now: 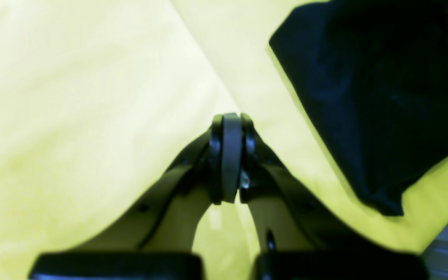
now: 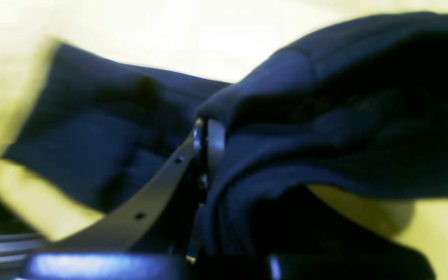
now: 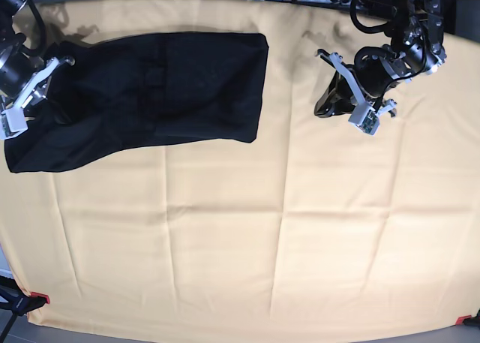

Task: Fold the T-shirt properly
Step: 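Lift the other shirt end with the right gripper and fold it over, then push the folded bundle with the right gripper and raise the left gripper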

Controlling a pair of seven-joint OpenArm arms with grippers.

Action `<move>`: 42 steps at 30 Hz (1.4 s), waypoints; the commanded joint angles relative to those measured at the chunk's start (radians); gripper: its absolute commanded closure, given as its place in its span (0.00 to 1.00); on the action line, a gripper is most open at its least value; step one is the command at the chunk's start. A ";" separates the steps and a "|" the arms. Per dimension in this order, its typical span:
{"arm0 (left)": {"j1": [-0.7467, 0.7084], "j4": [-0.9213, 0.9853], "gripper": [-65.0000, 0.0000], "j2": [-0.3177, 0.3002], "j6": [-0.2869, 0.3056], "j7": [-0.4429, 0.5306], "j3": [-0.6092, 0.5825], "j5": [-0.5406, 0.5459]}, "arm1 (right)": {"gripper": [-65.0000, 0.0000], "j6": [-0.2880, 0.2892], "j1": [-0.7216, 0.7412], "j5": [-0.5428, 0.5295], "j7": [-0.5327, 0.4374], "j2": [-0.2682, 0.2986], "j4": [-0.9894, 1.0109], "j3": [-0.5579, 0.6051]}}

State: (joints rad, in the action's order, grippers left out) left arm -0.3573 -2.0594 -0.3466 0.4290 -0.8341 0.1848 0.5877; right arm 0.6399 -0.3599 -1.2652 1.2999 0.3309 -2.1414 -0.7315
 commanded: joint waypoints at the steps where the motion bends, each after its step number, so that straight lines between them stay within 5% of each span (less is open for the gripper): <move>1: 0.005 -0.020 1.00 -0.008 0.004 0.024 0.005 0.016 | 1.00 0.013 0.005 -0.060 -0.013 -0.002 -0.025 -0.009; 4: 0.005 -0.020 1.00 -0.008 0.004 0.024 0.005 0.016 | 1.00 0.035 0.005 -0.153 0.005 -0.054 -0.031 -0.008; 15: 0.005 -0.020 1.00 -0.008 0.004 0.025 0.005 0.024 | 1.00 0.058 0.005 -0.218 0.096 -0.201 -0.031 0.129; 25: 0.005 -0.020 1.00 -0.008 0.004 0.025 0.005 0.024 | 1.00 0.058 0.006 -0.218 0.078 -0.220 -0.031 0.428; 31: 0.005 -0.020 1.00 -0.008 0.004 0.025 0.005 0.024 | 1.00 0.058 0.006 0.123 -0.131 -0.220 -0.031 0.578; 32: 0.005 -0.020 1.00 -0.008 0.004 0.025 0.005 0.024 | 0.94 0.058 0.006 0.167 -0.161 -0.220 -0.031 0.597; 35: 0.005 -0.020 1.00 -0.008 0.004 0.025 0.005 0.024 | 0.41 0.058 0.012 0.186 -0.178 -0.220 -0.031 0.655; 36: 0.005 -0.020 1.00 -0.008 0.004 0.025 0.005 0.024 | 0.31 0.058 0.014 0.157 -0.168 -0.219 -0.033 0.676; 39: 0.005 -0.020 1.00 -0.008 0.004 0.025 0.005 0.024 | 0.28 0.058 0.023 0.103 -0.126 -0.219 -0.083 0.717; 42: 0.005 -0.020 1.00 -0.008 0.004 0.025 0.005 0.024 | 0.28 0.058 0.030 0.175 -0.129 -0.219 -0.187 0.702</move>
State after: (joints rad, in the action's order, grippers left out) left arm -0.3573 -2.0594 -0.3470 0.4278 -0.8337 0.1848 0.5957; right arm 0.6922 -0.3325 -1.0607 1.1934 0.1089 -2.3131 -0.0257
